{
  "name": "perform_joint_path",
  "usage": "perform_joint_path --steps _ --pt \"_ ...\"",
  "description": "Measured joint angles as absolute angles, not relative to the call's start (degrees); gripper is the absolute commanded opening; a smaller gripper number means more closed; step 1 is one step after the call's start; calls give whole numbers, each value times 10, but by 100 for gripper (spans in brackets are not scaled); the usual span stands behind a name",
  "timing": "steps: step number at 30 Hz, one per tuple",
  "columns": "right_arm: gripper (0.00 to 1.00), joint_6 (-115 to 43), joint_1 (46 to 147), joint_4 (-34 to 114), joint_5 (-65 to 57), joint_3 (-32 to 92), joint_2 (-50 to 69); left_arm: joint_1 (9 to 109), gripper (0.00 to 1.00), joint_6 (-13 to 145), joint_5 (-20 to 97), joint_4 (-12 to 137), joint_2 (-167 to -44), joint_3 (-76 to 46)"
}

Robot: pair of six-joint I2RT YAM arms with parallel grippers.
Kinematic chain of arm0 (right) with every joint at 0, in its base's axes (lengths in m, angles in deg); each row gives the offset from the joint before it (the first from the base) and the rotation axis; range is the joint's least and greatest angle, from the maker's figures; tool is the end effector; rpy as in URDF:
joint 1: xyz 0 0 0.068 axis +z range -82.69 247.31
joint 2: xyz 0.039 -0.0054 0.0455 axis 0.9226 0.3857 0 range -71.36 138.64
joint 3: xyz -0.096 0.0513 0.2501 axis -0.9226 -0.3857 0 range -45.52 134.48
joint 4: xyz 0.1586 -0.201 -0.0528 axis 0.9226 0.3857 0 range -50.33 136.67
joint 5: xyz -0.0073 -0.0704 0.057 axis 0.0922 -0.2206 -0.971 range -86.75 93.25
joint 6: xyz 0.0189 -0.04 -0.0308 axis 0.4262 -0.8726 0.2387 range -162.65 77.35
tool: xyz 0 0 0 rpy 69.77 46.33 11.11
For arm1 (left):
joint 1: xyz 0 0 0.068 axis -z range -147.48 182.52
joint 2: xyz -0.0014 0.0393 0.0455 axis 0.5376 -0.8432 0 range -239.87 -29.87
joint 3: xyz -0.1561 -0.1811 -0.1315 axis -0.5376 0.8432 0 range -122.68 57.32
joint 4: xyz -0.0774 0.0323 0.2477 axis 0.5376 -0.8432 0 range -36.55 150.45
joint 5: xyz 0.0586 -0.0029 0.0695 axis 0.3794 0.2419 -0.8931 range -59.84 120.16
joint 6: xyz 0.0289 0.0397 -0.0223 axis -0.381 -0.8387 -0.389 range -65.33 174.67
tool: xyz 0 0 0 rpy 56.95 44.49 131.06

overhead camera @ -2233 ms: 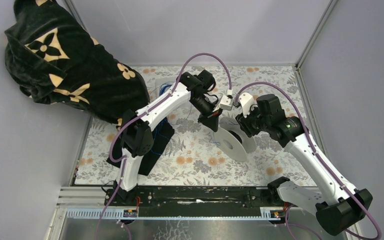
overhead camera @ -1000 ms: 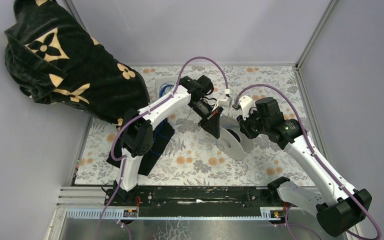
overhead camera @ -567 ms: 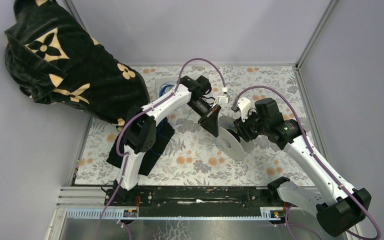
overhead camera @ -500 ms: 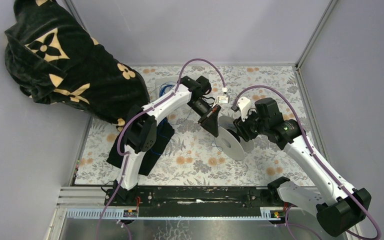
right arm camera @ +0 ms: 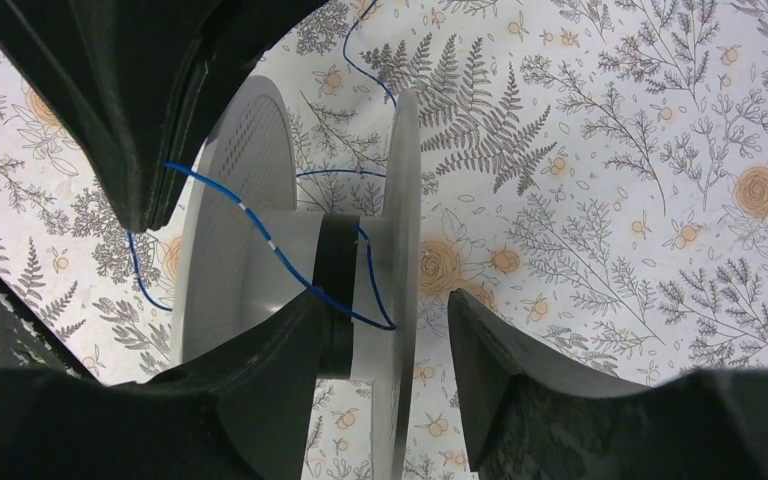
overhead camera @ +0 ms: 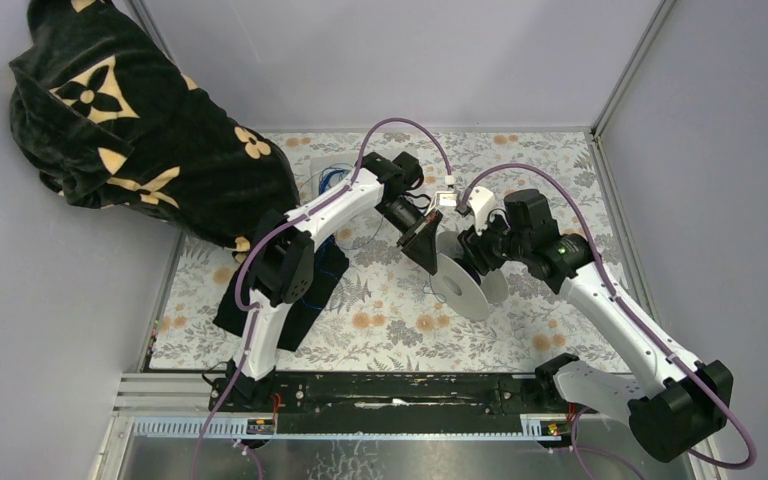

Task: Wrap the cables
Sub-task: Wrap the cable around the cable reel.

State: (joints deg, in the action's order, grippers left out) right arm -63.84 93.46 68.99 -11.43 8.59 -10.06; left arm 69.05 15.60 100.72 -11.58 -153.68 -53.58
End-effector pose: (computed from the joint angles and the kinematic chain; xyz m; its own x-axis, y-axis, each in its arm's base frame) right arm 0.2034 0.1099 0.3094 -0.2778 -0.5259 -0.8039 -0.7610 0.6312 -0.1499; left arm 0.3229 -0.2810 0.2510 -0.4544 0.5977 -0.6606 0.7102 -0.2046 -0.6736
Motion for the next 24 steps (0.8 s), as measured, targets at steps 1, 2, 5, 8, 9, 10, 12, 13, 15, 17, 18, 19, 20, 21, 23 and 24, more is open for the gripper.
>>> perform_joint_path --steps 1,2,5,8,9,10,12,13,15,17,18,19,20,21,23,24 --pt "56 -639 935 687 -114 85 -98 691 0 156 1007 -116 -1537 -536" --pt "55 -639 935 683 -114 84 -95 691 0 156 1007 -116 -1537 -536" --pt "54 -641 935 670 -115 78 -92 691 0 157 1007 -116 -1538 -536" --pt "51 -643 935 657 -115 68 -92 691 0 158 1007 -116 -1542 -537" --pt "50 -644 935 654 -115 64 -92 691 0 158 1007 -116 -1544 -539" --pt "49 -646 935 648 -115 59 -92 691 0 159 1007 -117 -1545 -541" --pt "44 -648 935 643 -115 54 -92 691 0 160 1007 -117 -1547 -543" --pt "42 -649 935 641 -115 52 -92 691 0 161 1007 -117 -1547 -543" --pt "37 -650 935 638 -115 50 -92 691 0 162 1007 -117 -1547 -544" --pt "32 -652 935 633 -115 50 -92 691 0 162 1007 -117 -1547 -545" --pt "30 -654 935 631 -116 50 -92 691 0 162 1007 -117 -1547 -545" --pt "27 -654 935 630 -116 50 -92 691 0 162 1007 -117 -1548 -545" --pt "25 -655 935 630 -117 50 -92 691 0 162 1007 -117 -1548 -545" --pt "24 -656 935 630 -118 50 -92 691 0 163 1007 -117 -1549 -546" --pt "21 -658 934 629 -118 50 -92 691 0 164 1007 -119 -1551 -548" --pt "19 -658 934 629 -117 50 -92 691 0 165 1007 -120 -1552 -551"
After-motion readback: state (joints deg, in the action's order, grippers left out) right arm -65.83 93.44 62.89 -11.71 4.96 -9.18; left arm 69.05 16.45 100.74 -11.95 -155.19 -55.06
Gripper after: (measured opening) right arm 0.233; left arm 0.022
